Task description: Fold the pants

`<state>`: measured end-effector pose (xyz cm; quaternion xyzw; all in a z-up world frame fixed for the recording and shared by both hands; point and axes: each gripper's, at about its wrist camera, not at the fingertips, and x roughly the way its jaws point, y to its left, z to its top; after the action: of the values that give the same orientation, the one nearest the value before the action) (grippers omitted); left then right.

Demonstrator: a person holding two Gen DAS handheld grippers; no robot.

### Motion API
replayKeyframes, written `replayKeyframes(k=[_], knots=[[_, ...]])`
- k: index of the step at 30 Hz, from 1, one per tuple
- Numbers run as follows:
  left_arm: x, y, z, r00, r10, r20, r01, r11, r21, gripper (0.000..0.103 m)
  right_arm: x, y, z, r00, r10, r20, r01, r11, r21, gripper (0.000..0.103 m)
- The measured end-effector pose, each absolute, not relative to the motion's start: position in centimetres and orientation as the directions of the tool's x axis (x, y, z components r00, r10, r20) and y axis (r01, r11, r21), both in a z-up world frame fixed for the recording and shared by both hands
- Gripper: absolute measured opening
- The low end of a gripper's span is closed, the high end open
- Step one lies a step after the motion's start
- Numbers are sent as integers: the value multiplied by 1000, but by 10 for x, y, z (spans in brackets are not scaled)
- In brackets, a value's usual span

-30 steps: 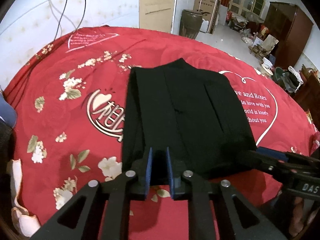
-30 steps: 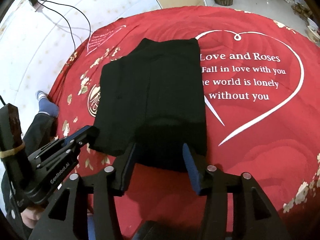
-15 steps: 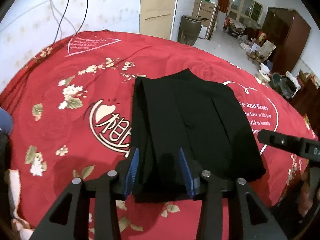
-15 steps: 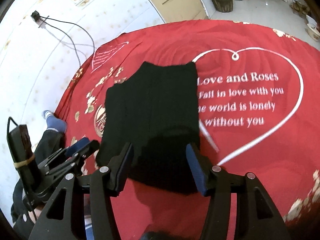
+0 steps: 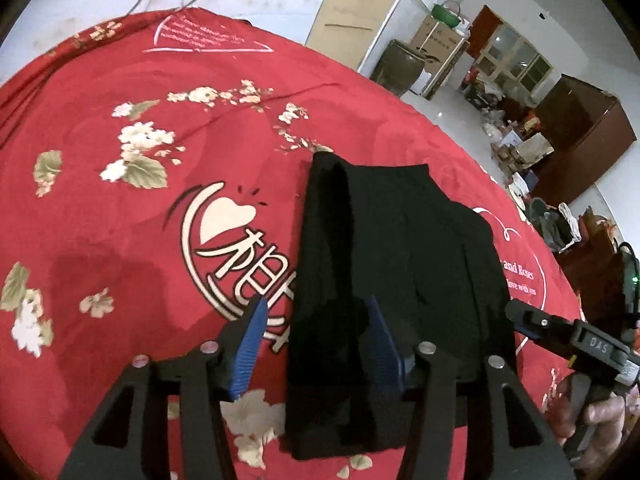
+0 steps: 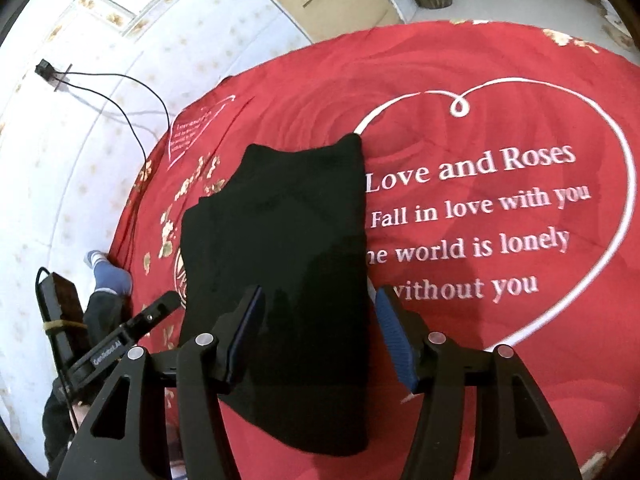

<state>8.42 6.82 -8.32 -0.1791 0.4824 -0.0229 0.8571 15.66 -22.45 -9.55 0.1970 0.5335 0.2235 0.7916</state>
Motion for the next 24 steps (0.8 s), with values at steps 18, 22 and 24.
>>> replayKeyframes(k=[18,22,24], knots=[[91,55,-93,500,-354,-790,-78,891,-448,64,151,-212,-102,279,620,-733,-180,784,594,60],[101,33,-93,512,-253,-821,-31,950,-312,66,158,-209,-104,284,611,-739,-197,791,579,60],[103,29,-92,518,-237,-822,-27,956,-293,63,161,-208,-104,292,612,-735,-202,790,578,60]])
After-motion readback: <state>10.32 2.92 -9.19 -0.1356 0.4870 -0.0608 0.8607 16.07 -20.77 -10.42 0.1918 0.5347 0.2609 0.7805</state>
